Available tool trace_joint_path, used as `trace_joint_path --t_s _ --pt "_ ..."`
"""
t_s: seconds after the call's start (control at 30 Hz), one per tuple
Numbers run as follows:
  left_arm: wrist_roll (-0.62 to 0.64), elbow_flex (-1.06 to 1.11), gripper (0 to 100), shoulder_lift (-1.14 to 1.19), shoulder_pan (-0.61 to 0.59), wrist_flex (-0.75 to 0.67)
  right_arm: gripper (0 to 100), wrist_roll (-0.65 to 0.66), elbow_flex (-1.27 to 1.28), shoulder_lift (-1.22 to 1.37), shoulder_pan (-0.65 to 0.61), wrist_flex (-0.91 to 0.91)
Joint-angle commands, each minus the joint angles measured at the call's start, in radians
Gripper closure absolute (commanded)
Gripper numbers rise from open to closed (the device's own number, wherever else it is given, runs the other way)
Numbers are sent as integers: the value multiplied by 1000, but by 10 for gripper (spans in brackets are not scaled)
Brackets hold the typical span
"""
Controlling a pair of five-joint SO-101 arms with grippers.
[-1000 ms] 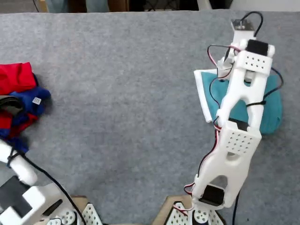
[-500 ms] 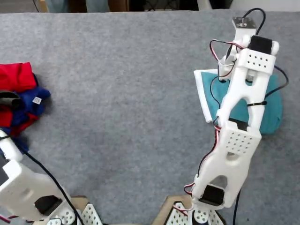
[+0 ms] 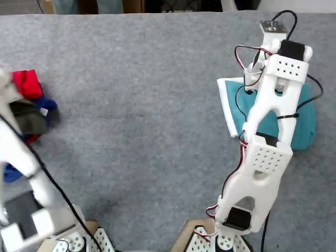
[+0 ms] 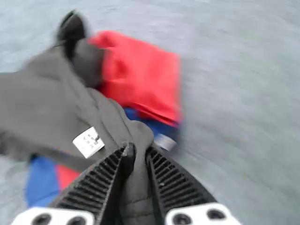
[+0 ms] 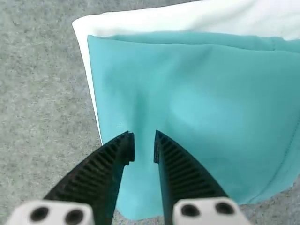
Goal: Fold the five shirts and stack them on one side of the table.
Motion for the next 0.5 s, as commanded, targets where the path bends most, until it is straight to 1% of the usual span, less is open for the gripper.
trace_joint_path --t_s 0.0,0.3,0.4,0.47 --pt "11 35 970 -158 237 60 913 -11 -59 -99 -23 11" --pt "5 355 967 -388 862 106 913 -6 -27 -124 -25 12" --pt "-6 453 966 -423 1033 101 913 -5 33 -124 -43 12" --pt "-52 493 934 -427 1133 110 911 -5 64 -124 -64 12"
